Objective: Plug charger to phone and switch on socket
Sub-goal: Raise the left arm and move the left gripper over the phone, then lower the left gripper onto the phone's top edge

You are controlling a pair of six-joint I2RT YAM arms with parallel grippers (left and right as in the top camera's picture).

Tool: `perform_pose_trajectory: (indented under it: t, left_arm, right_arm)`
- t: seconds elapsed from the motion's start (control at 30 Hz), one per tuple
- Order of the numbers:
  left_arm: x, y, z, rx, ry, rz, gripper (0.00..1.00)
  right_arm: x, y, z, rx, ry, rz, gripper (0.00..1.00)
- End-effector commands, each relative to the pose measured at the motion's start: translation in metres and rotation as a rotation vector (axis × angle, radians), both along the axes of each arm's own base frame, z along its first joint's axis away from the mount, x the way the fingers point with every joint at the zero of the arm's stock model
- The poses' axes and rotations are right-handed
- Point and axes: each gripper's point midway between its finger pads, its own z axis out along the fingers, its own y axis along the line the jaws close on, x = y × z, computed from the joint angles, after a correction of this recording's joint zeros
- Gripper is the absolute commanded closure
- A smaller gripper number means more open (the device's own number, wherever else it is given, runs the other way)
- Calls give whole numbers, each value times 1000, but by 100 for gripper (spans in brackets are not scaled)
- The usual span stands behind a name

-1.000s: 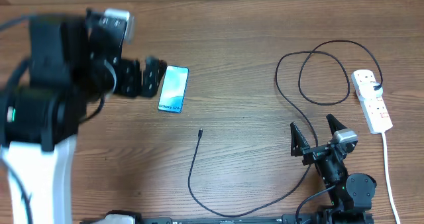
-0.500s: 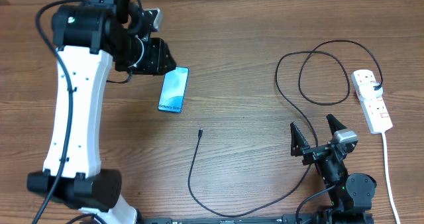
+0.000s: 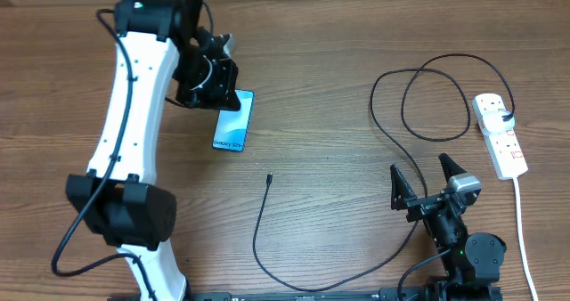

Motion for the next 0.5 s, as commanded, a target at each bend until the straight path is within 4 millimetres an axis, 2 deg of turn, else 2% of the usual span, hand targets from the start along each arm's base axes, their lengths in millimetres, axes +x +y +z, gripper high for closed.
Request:
perform_pose_trajectory:
  t: [0.0, 0.27, 0.47]
  left_arm:
    - [-2, -14, -15, 28, 41, -31, 96]
    - [2, -29, -43, 88, 72, -88, 96]
    - [20, -31, -71, 135, 75, -53, 96]
  right_arm:
    - [0, 0, -2, -8, -7, -4, 0]
    - [0, 0, -2, -8, -7, -3, 0]
    - [0, 0, -2, -8, -7, -4, 0]
